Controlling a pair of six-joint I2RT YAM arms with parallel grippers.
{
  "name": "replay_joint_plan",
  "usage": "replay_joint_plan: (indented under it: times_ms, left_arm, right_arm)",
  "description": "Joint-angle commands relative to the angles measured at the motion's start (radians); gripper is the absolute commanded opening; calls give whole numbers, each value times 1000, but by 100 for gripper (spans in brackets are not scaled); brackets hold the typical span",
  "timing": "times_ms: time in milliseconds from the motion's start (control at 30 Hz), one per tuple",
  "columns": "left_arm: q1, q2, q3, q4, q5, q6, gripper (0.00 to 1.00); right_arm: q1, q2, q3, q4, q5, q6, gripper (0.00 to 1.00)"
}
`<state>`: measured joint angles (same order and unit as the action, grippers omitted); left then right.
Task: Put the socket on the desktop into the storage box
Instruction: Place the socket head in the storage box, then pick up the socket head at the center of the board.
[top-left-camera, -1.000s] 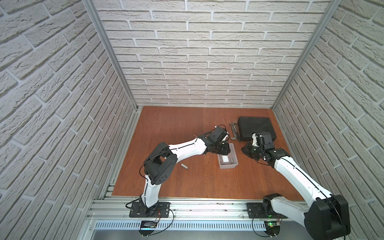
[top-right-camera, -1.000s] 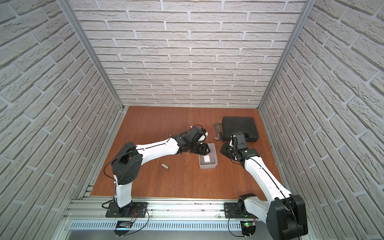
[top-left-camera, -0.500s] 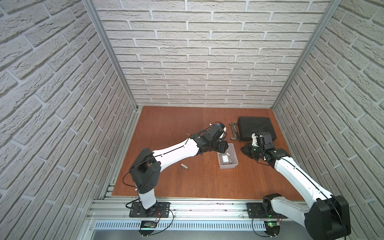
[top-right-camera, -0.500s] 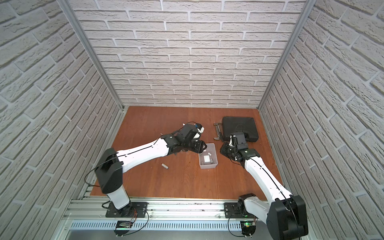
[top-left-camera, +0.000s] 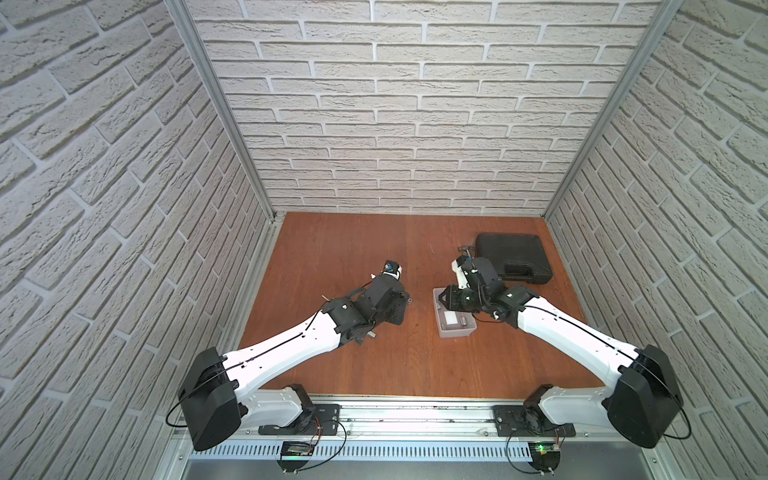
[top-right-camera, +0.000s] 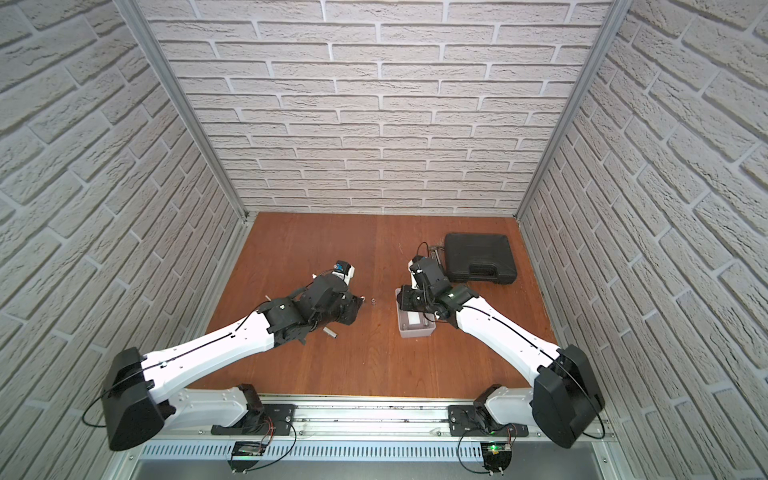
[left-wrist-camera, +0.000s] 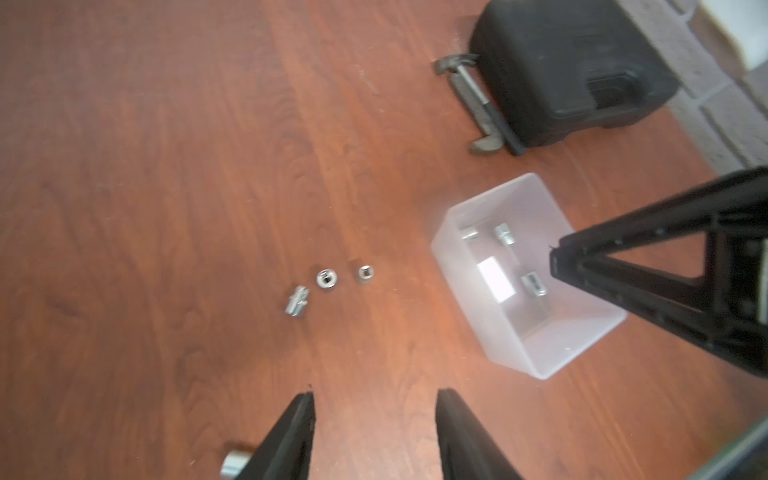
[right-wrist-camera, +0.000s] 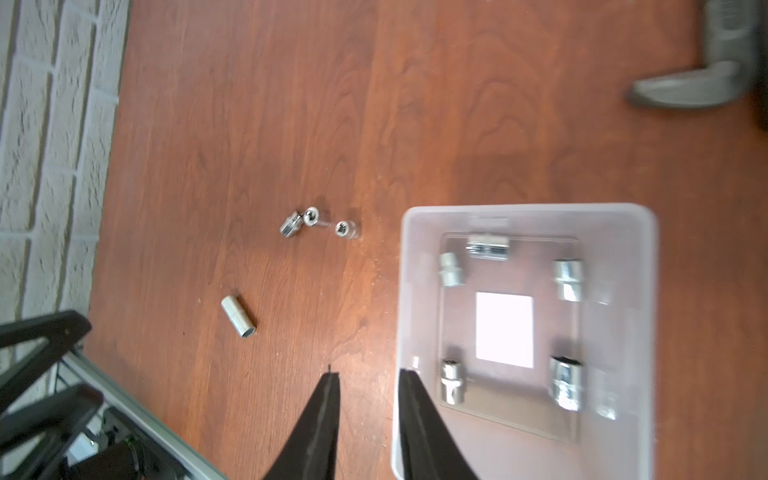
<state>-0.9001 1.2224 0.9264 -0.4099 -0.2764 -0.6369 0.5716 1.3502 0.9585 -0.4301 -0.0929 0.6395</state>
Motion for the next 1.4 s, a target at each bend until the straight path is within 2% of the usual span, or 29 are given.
replay_joint_plan:
  times_ms: [0,200,600,1367]
  left_arm:
    - [20,-51,-39,-28,-79,-81,52]
    - [65,-50,-93,-67,-63,-200,50]
    - [95,-60,-111,-77,-37,-204,49]
    - [105,-19,-104,-70,11,-198,51]
  right_arm:
    - [61,61,70,46,31,-18,34]
    - [108,231,214,-75,109,-17,44]
    - [159,480,430,-205,191,-50,42]
    - [160,654,535,-215,234,-100,41]
